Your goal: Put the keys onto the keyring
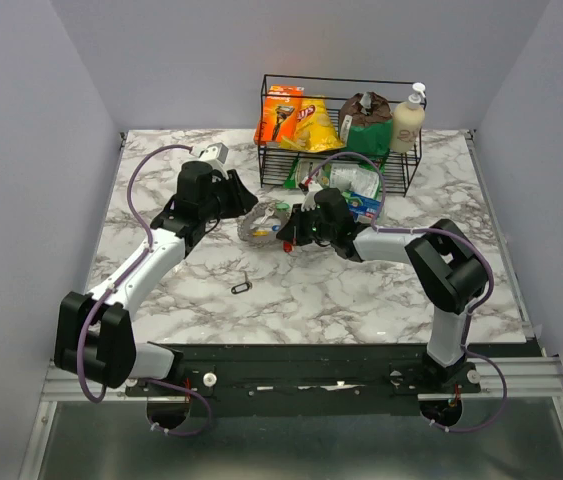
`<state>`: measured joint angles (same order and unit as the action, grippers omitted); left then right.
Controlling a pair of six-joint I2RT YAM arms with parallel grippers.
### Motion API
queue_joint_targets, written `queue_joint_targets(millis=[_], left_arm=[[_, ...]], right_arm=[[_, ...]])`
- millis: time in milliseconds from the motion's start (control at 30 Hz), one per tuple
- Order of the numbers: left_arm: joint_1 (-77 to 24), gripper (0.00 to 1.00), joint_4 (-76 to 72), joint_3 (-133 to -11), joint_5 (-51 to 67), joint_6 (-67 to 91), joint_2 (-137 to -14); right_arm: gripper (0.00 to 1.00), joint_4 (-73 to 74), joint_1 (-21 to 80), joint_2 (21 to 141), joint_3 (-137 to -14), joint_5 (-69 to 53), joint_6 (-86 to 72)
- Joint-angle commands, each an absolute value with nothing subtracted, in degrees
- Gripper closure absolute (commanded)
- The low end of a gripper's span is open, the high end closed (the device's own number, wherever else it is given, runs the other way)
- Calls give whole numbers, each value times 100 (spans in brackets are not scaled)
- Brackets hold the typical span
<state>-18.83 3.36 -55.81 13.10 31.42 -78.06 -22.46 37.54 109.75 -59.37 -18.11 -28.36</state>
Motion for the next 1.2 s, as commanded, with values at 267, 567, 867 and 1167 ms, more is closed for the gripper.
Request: queue_joint_targets(millis=[267, 567, 867, 1167], left_arm=[[-1890, 45, 949, -5836, 1143, 2584, -6583], [-1890, 29, 862, -5775, 1257, 2549, -6293], [-1890, 17, 519, -5739, 1775, 2549, -6275], [-1890, 13, -278, -5406, 2785, 2760, -6443]], right_arm=[[99, -1626, 3762, 9801, -5476, -1433, -2101], [99, -1178, 3762, 8922, -5432, -1608, -1460], [99, -747, 3753, 8034, -5537, -2434, -485], [99, -18, 3753, 7778, -5958, -2663, -53]])
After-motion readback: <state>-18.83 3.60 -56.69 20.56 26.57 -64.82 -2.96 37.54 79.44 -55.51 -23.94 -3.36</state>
